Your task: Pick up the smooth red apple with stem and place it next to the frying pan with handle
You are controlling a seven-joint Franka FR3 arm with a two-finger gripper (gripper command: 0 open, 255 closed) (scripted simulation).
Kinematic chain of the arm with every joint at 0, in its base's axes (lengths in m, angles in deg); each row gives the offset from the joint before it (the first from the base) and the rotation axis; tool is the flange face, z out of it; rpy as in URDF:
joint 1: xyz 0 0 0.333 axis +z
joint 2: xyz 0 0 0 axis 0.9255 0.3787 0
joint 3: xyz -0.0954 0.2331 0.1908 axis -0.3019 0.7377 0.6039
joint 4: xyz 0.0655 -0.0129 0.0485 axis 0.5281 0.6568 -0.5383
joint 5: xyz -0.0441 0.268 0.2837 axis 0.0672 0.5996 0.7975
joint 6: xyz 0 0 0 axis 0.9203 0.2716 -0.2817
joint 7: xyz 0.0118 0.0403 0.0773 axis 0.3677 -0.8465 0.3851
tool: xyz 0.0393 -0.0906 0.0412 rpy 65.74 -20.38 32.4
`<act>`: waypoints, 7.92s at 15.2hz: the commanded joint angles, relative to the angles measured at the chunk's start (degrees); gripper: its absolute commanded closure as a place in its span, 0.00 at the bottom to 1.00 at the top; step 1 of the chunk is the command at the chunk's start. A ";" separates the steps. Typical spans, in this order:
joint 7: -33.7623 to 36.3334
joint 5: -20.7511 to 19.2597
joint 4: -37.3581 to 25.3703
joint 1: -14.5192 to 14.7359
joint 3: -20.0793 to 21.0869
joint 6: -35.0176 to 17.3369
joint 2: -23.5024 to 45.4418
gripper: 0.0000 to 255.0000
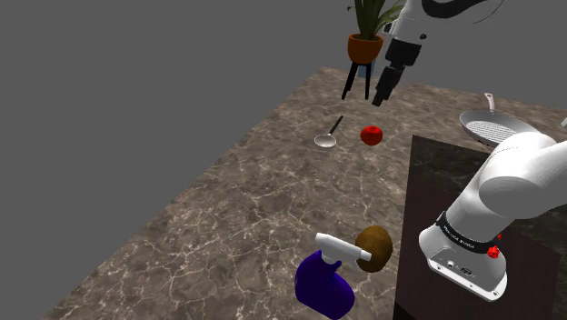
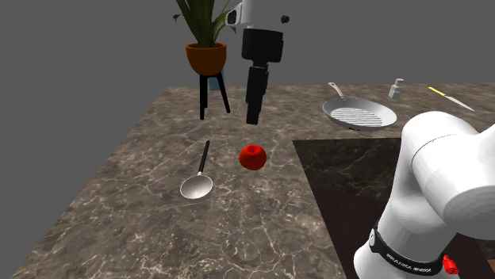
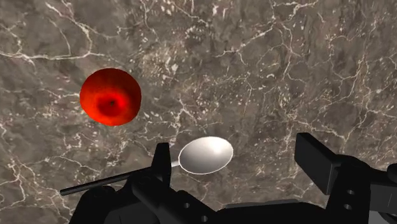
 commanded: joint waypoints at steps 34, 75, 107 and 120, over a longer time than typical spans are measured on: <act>-41.18 10.46 2.03 6.98 -22.36 -23.08 28.61 1.00; -36.31 -4.56 -4.62 -2.88 -22.87 3.09 7.35 1.00; -77.98 -28.48 -27.42 -10.60 -61.66 20.02 8.56 1.00; -89.98 -36.77 -51.01 13.72 -91.55 25.53 5.00 1.00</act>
